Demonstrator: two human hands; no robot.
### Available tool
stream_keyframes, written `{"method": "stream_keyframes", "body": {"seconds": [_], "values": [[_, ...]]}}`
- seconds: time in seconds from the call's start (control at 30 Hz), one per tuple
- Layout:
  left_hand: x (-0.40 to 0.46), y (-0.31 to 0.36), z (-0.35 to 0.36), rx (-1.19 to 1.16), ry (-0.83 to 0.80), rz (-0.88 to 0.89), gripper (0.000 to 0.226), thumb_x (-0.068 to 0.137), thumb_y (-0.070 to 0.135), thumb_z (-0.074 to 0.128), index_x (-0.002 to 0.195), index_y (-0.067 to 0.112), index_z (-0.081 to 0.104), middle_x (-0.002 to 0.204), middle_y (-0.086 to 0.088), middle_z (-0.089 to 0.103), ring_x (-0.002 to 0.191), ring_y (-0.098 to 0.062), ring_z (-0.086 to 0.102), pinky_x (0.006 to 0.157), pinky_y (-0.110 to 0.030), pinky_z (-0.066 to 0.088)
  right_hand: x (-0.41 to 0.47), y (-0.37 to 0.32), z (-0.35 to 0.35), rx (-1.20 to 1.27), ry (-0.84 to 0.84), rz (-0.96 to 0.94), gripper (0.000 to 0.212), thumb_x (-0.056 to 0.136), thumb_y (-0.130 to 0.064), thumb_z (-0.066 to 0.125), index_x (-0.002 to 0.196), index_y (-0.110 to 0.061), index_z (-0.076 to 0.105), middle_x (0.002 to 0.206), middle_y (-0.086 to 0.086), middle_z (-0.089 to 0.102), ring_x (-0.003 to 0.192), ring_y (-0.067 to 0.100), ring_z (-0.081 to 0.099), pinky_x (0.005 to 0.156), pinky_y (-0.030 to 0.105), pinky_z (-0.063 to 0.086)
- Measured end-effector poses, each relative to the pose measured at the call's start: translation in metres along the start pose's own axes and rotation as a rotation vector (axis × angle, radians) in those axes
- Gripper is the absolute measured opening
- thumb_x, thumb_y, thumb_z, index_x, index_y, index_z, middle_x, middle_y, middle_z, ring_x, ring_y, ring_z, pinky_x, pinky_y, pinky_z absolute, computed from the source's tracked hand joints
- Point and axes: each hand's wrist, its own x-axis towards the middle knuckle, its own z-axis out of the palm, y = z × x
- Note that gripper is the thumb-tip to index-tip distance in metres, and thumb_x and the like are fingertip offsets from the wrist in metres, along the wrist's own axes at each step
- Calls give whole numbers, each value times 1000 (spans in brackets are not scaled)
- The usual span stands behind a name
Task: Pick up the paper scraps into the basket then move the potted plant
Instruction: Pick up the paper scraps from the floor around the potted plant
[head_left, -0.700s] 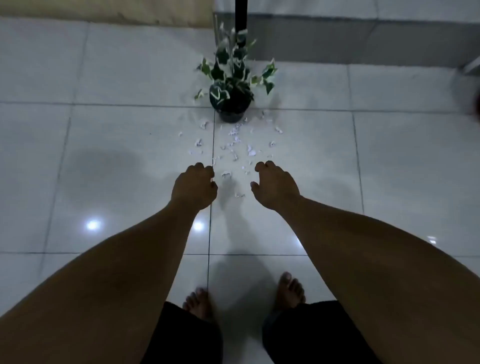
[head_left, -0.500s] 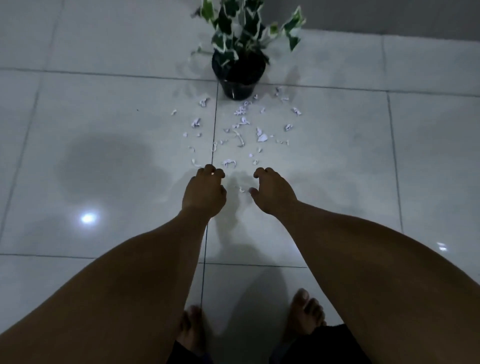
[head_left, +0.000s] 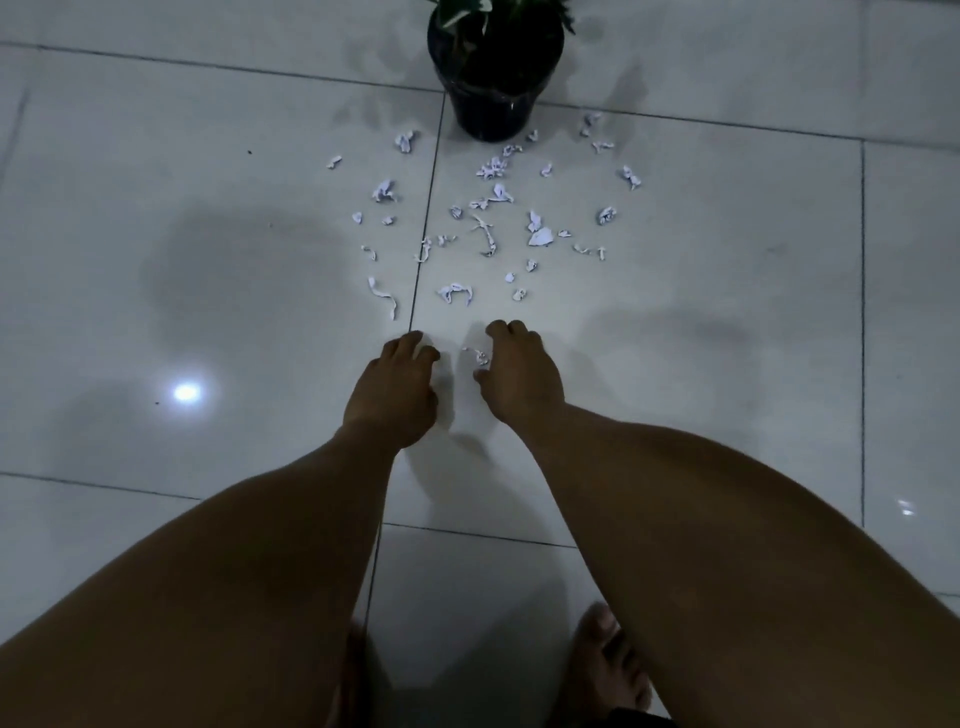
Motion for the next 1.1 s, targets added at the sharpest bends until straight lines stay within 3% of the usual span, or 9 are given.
{"method": "stream_keyframes", "body": {"seconds": [0.1,0.2,0.37,0.43,0.57,0.67,0.77,0.93,1.1], "values": [[3,-8,-7,18,53,37,54,87,7,62,139,12,52,156,-12,37,143,-33,34,103,-45,43,-11,8,14,-42,-1,-66,37,91,-16,66,126,-15,53,126,5,50,114,27,52,80,37,47],[10,-16,14,-45,131,108,49,89,10,61,138,10,54,154,-15,41,142,-34,38,107,-49,44,-3,21,22,-36,-14,-235,42,89,-13,66,129,-17,55,123,4,52,107,28,55,77,39,51],[10,-21,72,-105,278,107,52,99,25,39,149,11,41,164,-12,25,153,-26,17,124,-44,18,28,33,5,1,-134,-389,63,86,-37,72,142,-22,47,121,2,58,107,24,58,89,34,45],[15,-27,76,-79,290,160,52,100,28,36,149,12,42,164,-11,25,153,-25,17,124,-42,17,35,23,-1,97,-85,-364,62,85,-39,73,140,-23,50,105,-3,57,97,18,57,86,30,42],[18,-40,76,-48,285,177,54,103,37,31,154,17,36,165,-7,21,154,-21,15,124,-38,13,35,15,18,65,-14,-361,31,86,-27,71,116,-19,72,105,4,68,100,25,63,87,33,47],[19,-37,77,-43,321,188,58,102,35,36,157,17,30,166,-5,19,154,-17,13,125,-39,11,42,20,19,53,-33,-347,18,87,-28,71,100,-18,79,98,4,72,95,25,66,85,36,50],[18,-40,77,-44,303,192,61,101,34,38,158,17,26,167,-4,16,155,-16,9,126,-39,8,51,13,16,84,-46,-298,12,90,-22,68,91,-14,77,93,6,68,92,25,63,81,37,49],[21,-41,78,-79,275,161,63,101,36,41,159,21,23,168,0,9,155,-15,1,126,-36,4,60,11,11,312,203,-94,13,94,-17,64,83,-8,63,77,3,63,76,23,59,70,33,43],[20,-41,77,-115,308,144,61,99,37,42,157,23,29,167,3,14,155,-12,4,125,-31,3,63,24,-10,333,328,63,18,103,-24,47,97,-8,51,78,2,57,74,21,49,63,29,31]]}}
